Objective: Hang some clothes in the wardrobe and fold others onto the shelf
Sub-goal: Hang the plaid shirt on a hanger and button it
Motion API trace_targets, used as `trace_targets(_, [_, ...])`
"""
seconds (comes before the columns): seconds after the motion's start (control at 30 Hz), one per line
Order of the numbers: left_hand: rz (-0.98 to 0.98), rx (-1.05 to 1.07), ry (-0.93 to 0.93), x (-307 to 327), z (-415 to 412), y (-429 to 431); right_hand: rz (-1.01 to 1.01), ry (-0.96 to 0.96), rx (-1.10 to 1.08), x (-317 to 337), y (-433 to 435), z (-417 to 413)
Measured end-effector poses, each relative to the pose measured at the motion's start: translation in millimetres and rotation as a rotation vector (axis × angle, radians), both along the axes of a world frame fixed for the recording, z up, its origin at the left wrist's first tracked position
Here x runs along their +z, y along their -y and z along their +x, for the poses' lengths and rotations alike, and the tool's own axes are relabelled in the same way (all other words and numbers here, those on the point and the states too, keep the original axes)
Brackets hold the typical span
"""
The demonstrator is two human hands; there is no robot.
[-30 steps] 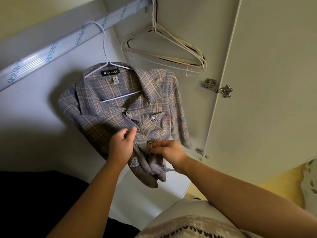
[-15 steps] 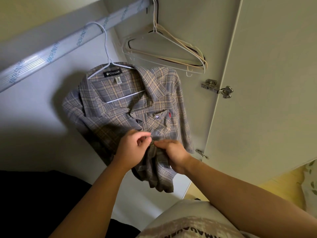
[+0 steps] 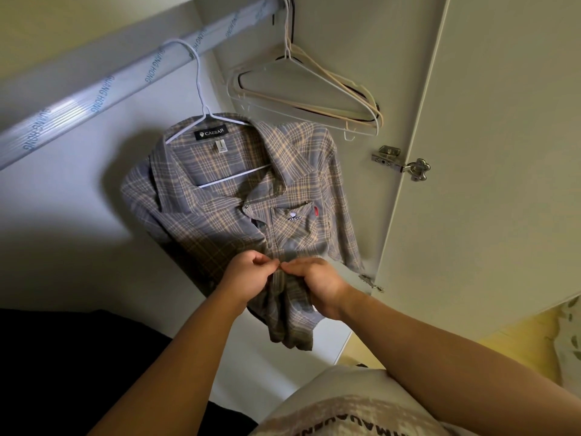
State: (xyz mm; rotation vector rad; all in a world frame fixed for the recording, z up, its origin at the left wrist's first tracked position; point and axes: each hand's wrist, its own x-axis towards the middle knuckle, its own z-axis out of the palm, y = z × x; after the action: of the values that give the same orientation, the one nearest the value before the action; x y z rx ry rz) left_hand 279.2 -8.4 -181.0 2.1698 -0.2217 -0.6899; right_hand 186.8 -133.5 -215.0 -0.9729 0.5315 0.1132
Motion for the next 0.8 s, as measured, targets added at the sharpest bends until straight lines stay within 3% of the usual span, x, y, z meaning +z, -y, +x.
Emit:
trace_targets(0.2, [0.009,0.027,0.099,5,7,-6,-0.043,-0.055,-0.060,1,5,1])
trace_targets(0.33, [0.149,-0.056,0.139,11,13,-18,0.074,-0.165,-0.221,-8,10,6])
trace_targets(0.6, [0.365,-0.226,0.208,17,9,-22,-0.006,-0.224,-0.295,-5,13,7])
trace_targets(0.7, [0.305,-0.217,0.186,17,7,-20,-0.157,-0.226,-0.257,-2,12,6])
trace_targets(0.8, [0.074,-0.206,-0.040,19,3,-17,-0.307,-0.210,-0.191,-2,11,5])
